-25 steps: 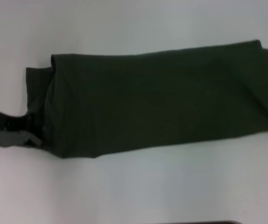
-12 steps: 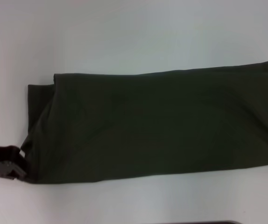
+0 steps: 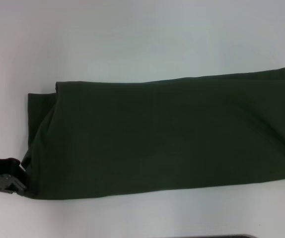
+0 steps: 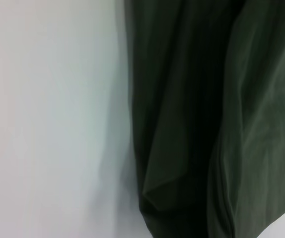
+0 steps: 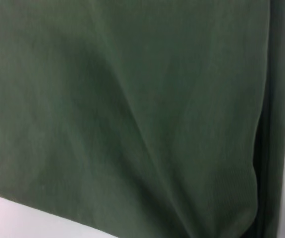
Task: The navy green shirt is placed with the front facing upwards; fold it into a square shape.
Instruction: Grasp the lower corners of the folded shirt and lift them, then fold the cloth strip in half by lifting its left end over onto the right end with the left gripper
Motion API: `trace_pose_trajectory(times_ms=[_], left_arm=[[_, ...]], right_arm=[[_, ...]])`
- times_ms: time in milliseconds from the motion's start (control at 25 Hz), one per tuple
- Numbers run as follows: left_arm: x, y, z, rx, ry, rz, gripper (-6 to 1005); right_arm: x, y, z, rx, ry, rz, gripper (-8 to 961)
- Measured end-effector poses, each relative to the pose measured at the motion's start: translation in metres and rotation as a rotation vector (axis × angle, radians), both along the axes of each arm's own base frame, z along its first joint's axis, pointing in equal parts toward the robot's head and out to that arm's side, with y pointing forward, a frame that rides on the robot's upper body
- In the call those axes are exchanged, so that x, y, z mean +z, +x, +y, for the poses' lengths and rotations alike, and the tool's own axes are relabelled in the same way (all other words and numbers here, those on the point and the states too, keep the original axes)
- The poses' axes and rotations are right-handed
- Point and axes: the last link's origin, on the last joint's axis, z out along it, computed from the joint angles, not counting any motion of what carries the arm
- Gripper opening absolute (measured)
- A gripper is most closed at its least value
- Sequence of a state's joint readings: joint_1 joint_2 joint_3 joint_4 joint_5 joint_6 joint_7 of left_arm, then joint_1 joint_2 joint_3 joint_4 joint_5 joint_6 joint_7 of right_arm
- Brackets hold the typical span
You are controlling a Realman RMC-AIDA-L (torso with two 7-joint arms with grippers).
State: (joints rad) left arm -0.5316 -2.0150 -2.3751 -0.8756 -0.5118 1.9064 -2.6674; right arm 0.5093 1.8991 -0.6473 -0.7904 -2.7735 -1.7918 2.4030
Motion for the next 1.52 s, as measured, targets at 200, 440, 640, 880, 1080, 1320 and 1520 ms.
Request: trace_pose_trajectory(times_ms=[200,440,640,880,1080,1320,1520], left_arm=[[0.003,-0.003,-0.002,0.011,0.003,-0.005,43],[0.006,-0.013,-0.008,0.047,0.010,0.026,53],[0.038,-0.021,0.000,0.074,0.140,0.077,230],[0.094,-0.009,0.020,-0.018,0.410,0.059,567],[0.099,0.020,0.029,-0.315,0.596,-0.203,742],[0.068,0.029,0.027,-0.438,0.665,-0.409,826],[0.058,0.027,0.027,-0.303,0.543,-0.458,827]], right_arm=[[0.002,-0.001,0.000,0.001,0.005,0.013,11],[0.005,-0.004,0.005,0.020,0.010,0.017,70],[0.023,-0.003,0.008,0.018,0.035,-0.005,313],[0.084,-0.013,0.021,0.074,0.247,-0.016,570],[0.102,-0.035,0.029,0.337,0.483,0.168,792],[0.069,-0.029,0.039,0.342,0.629,0.458,887],[0.059,-0.044,0.034,0.400,0.675,0.619,894]])
